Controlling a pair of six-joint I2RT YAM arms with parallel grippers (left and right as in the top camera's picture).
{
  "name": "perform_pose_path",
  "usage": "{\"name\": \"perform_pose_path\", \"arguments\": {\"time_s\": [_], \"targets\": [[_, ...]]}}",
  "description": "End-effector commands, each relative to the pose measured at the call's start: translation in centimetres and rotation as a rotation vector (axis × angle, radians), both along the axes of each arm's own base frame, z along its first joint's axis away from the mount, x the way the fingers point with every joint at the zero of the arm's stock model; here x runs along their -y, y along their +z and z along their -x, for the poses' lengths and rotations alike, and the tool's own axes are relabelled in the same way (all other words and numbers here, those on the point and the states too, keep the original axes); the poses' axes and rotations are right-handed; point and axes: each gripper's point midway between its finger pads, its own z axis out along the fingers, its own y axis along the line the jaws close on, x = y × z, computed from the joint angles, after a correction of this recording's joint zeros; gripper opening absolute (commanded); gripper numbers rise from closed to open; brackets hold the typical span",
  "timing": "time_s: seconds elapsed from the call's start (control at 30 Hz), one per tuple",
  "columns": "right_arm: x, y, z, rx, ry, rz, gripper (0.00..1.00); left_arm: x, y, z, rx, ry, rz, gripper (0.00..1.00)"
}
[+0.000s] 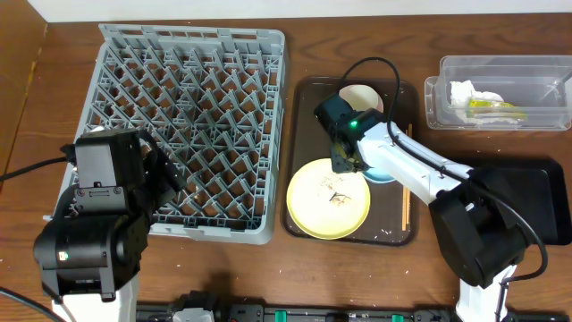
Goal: Sort waste into correct bins and load items into the dishwasher
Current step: 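Move the right gripper to the blue bowl and grasp its rim, then lift the blue bowl and place it upside down in the dish rack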
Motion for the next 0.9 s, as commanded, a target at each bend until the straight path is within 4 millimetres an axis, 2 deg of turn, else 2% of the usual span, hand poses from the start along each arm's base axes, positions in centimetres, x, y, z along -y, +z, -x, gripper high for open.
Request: {"name": "perform_pose_path", "arguments": {"time_s": [0.0,0.1,0.3,0.33,0.47,0.6,0.73,0.8,0.87], "targets": [[-0.1,1.2,-0.5,0.028,-0.016,-0.011,0.01,-0.2,-0.1,0.1,-0.004,0.009,-0.001,0.93],[-0.8,4.0,-0.9,0.05,-0.014,-0.047,0.01,-0.2,-0.1,0.1,-0.004,0.009,-0.001,0.93],[-1.8,10.2,-0.4,0.076,0.002,-0.149,0.01,-0.2,-0.1,0.1,-0.004,0.009,-0.001,0.94],[-2.2,12.4,-0.3,0.104,0.009,-0.196,0.01,-0.2,-0.1,0.1,-0.004,0.009,-0.001,0.93],[-4.2,16.9,-0.4,0.189,0.045,-0.367,0.01,-0.2,-0.1,0.1,-0.004,0.009,-0.001,0.94],[-9.0,21.8,-1.8,0.303,0.172,-0.634,0.01,-0.2,-0.1,0.1,-0.004,0.009,-0.001,0.93],[-15.0,27.3,-2.8,0.433,0.358,-0.934,0.01,-0.2,-0.1,0.1,-0.004,0.009,-0.001,0.93],[-17.2,29.0,-3.1,0.491,0.426,-1.031,0.01,-0.2,-0.1,0.1,-0.004,0.009,-0.001,0.94],[-19.1,29.4,-4.0,0.512,0.398,-1.113,0.01,-0.2,-0.1,0.1,-0.004,0.009,-0.001,0.93]]}}
